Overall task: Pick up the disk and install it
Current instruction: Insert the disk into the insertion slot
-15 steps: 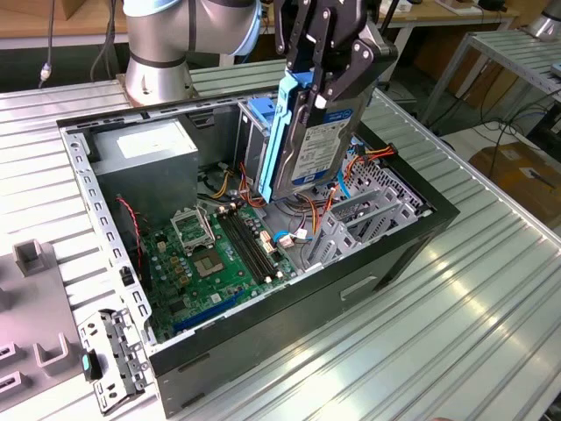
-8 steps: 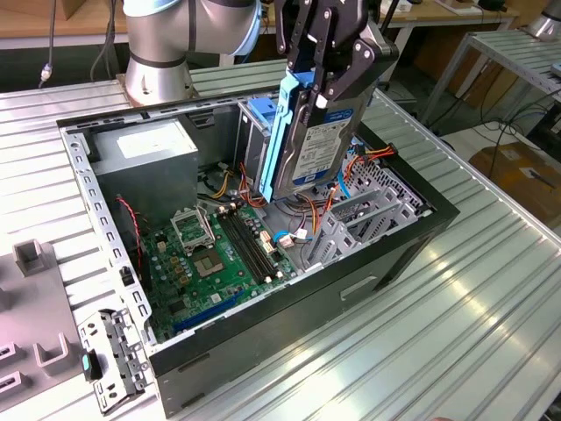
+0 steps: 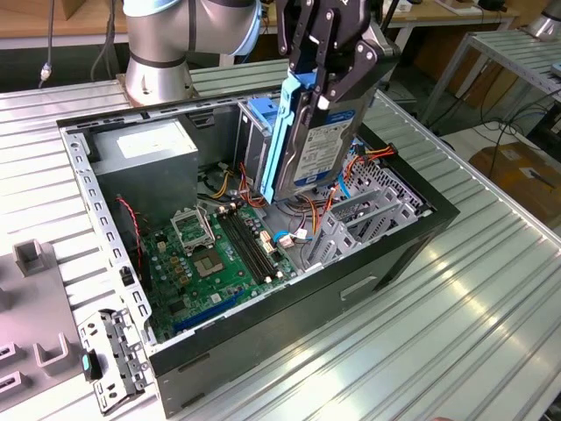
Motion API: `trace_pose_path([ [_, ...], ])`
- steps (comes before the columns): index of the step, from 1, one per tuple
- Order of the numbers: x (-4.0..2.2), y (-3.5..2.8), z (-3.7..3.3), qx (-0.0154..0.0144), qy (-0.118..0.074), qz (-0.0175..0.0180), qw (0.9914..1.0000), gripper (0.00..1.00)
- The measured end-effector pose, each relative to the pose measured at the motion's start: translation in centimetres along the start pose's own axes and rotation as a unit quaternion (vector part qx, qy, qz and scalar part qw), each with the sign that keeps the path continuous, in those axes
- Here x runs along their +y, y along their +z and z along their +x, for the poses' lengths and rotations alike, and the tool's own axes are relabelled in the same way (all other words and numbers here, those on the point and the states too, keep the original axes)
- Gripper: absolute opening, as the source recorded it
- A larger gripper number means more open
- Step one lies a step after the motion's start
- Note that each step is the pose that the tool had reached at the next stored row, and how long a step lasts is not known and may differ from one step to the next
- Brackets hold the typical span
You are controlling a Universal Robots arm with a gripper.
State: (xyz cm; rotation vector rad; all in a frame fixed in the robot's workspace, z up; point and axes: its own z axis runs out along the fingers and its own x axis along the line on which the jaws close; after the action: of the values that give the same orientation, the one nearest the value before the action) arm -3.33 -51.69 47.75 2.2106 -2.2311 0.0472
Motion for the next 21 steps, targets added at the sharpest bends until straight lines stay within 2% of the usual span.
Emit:
trace_pose_path([
  [4,-0.05,0.04,1.28,-0.0001,0.000,0.0000,1.00000,0.37],
  [5,-0.31,0.07,1.79,-0.0001,0.000,0.0000,1.00000,0.37],
  [6,-0.80,0.10,2.08,-0.0001,0.000,-0.0001,1.00000,0.37],
  [8,-2.39,0.17,2.40,-0.0001,0.000,-0.0003,1.00000,0.37],
  [12,-4.29,0.28,2.52,-0.0001,0.000,-0.0003,1.00000,0.37],
  [15,-6.15,0.44,2.57,-0.0001,0.000,-0.0003,1.00000,0.37],
  [18,-7.08,0.67,2.68,0.0003,0.000,-0.0004,1.00000,0.37],
  [21,-7.45,1.02,3.21,0.0002,0.000,-0.0004,1.00000,0.37],
])
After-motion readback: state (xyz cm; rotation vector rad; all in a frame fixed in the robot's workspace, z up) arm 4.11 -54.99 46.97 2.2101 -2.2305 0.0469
